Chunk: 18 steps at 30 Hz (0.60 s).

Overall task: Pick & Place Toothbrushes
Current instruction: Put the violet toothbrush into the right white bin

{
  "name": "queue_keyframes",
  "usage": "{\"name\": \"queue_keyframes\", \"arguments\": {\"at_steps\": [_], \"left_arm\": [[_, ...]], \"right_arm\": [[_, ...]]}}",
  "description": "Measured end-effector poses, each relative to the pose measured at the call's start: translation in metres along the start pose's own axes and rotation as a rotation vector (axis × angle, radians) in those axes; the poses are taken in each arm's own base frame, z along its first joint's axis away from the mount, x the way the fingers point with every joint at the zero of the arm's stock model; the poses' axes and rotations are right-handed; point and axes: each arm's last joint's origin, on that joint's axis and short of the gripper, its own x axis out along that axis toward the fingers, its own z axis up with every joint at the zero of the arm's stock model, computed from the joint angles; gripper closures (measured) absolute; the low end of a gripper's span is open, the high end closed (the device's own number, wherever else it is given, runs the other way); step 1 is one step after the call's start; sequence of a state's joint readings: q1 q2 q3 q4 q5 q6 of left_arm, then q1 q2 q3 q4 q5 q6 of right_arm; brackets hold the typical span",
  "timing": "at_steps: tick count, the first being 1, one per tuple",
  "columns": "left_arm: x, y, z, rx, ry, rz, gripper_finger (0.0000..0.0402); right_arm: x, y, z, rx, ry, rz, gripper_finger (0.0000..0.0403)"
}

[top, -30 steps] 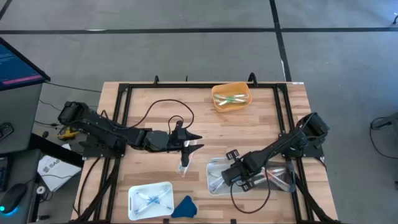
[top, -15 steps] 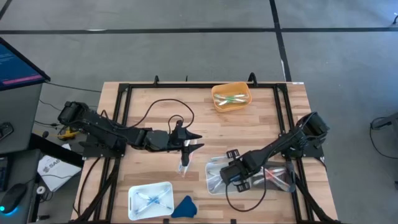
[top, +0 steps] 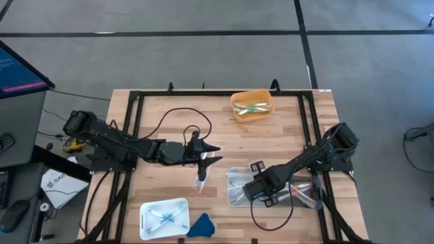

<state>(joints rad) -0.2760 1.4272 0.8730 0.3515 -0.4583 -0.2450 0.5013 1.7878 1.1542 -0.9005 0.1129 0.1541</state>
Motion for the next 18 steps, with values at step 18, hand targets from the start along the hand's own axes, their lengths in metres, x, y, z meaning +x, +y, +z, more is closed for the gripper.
{"name": "queue_keyframes", "arguments": {"at_steps": [18], "left_arm": [[-0.0001,0.0002,-0.0009,0.000,0.001,-0.001,0.0245]], "right_arm": [[-0.0098,0.0019,0.0091,-0.103,-0.059,-0.039,0.0301]]}}
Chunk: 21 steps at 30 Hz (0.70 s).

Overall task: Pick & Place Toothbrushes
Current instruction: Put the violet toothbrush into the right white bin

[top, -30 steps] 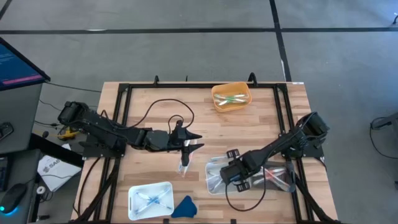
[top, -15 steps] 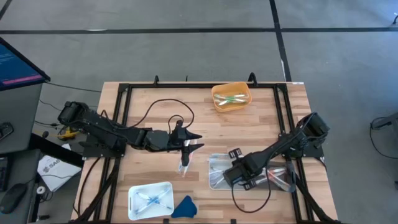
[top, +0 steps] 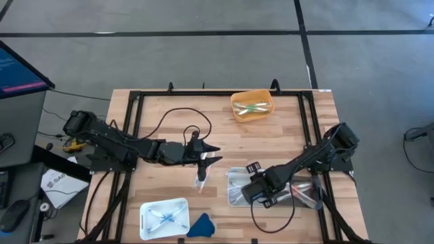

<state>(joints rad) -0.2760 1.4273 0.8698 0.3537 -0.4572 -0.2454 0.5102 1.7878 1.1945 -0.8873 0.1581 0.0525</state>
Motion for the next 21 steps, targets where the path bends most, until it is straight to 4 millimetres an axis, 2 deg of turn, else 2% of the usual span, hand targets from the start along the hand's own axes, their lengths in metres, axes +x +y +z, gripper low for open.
{"name": "queue_keyframes", "arguments": {"at_steps": [8,21], "left_arm": [[0.000,0.002,-0.006,0.000,0.014,0.004,0.0245],[0.000,0.002,-0.005,-0.029,-0.001,0.001,0.0245]], "right_arm": [[-0.017,-0.002,0.019,0.020,-0.129,0.007,0.0301],[-0.017,0.000,0.019,0.003,-0.130,0.008,0.0301]]}}
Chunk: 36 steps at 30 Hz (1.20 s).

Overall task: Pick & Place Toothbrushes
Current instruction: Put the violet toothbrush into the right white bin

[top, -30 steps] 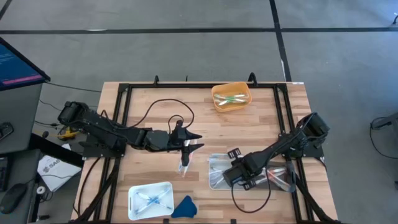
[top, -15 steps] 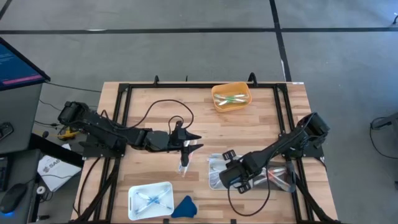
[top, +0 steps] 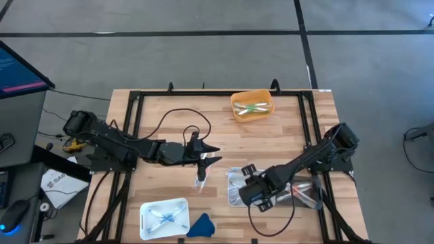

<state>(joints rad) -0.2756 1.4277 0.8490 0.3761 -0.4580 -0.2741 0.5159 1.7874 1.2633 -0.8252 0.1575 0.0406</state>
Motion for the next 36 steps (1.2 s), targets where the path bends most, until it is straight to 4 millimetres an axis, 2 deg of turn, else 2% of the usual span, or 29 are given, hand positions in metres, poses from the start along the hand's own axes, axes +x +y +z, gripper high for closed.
{"name": "queue_keyframes", "arguments": {"at_steps": [6,36], "left_arm": [[0.0000,0.0001,-0.0001,0.000,0.000,0.001,0.0245],[0.0000,-0.0001,0.0004,-0.051,-0.004,-0.001,0.0245]], "right_arm": [[0.0000,0.0002,0.0025,0.094,-0.025,0.005,0.0301],[0.0001,-0.0004,0.0017,0.084,-0.016,0.003,0.0301]]}}
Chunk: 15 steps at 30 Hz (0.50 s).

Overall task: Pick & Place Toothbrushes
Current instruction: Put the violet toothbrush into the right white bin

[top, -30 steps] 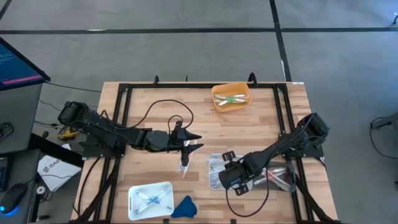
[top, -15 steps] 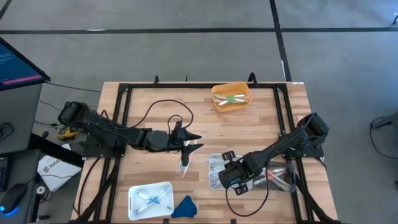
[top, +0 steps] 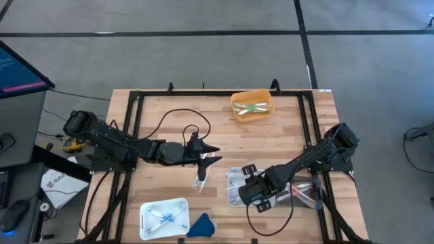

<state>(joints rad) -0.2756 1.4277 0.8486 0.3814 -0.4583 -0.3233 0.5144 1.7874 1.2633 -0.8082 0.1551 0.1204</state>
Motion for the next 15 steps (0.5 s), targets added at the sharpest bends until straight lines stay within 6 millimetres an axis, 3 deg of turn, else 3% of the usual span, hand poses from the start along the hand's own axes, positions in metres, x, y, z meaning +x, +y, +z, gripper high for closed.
{"name": "queue_keyframes", "arguments": {"at_steps": [15], "left_arm": [[0.0000,-0.0001,0.0002,-0.001,-0.002,-0.001,0.0245]], "right_arm": [[0.0000,0.0001,0.0000,-0.050,0.000,0.001,0.0301]]}}
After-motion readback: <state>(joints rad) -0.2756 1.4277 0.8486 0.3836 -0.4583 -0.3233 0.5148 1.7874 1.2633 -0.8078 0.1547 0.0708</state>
